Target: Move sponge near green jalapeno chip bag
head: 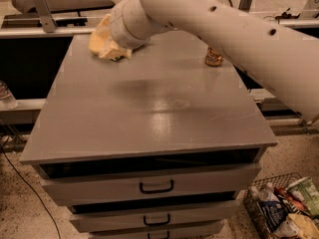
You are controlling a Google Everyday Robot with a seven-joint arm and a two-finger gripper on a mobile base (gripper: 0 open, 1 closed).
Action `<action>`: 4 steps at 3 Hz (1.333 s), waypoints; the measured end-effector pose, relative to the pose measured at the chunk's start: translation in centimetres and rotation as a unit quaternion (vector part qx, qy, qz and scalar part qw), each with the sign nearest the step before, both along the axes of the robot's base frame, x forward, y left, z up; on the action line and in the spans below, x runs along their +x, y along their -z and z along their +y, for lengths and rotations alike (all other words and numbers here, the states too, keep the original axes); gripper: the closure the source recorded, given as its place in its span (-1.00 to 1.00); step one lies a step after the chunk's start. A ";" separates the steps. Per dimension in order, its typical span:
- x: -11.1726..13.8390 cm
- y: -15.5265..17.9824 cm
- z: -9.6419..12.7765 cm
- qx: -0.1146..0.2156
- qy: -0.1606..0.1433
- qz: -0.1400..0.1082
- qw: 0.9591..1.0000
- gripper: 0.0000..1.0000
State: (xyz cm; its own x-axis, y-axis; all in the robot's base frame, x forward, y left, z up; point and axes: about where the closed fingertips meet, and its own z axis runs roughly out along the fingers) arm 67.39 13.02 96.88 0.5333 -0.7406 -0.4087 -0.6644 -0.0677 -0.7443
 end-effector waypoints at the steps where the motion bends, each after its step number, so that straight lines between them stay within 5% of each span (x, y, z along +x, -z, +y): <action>1: 4.4 2.3 -3.3 0.002 0.034 -0.003 0.999 1.00; 3: 12.3 9.4 -6.0 0.009 0.080 0.038 0.996 1.00; 4: 13.6 10.5 -7.3 0.002 0.106 0.045 0.993 0.66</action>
Offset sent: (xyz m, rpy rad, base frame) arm 0.1388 -0.0671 -0.1016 0.0487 0.0710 -0.1623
